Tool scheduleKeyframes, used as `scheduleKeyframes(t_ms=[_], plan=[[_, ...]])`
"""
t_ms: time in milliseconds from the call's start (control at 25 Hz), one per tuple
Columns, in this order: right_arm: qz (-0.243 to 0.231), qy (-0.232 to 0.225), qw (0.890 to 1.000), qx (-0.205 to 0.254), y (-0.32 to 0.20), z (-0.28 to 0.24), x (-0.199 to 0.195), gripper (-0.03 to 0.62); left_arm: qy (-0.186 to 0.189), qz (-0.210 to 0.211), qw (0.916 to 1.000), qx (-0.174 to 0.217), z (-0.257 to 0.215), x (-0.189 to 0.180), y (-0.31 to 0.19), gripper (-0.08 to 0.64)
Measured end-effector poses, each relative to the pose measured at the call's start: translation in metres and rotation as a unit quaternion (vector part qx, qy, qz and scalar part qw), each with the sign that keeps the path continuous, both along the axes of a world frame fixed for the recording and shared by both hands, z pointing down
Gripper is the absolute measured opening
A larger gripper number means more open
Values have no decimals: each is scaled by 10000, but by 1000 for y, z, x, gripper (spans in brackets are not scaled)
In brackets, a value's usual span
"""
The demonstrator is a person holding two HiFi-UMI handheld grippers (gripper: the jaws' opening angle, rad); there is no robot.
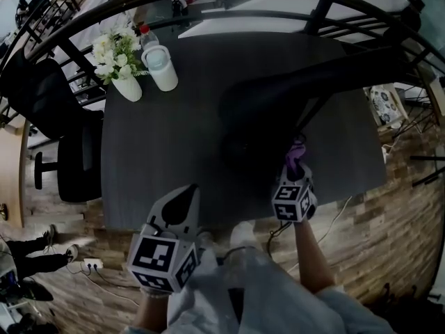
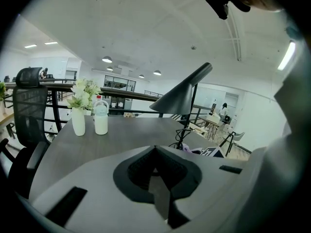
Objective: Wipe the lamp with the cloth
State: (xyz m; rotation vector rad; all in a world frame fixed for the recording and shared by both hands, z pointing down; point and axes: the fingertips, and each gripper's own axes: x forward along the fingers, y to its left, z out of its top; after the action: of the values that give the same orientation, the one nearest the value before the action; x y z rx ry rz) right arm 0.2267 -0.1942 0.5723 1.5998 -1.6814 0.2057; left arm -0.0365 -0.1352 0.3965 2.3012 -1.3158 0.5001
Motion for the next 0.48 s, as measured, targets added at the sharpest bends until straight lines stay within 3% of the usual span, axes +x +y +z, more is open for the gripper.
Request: scheduleKeyframes(t_ms=[480], plan=[[-1013,-114,9940,-403,17,23,-92,57,40,-130,9999,-9,-4,-19,0,14]])
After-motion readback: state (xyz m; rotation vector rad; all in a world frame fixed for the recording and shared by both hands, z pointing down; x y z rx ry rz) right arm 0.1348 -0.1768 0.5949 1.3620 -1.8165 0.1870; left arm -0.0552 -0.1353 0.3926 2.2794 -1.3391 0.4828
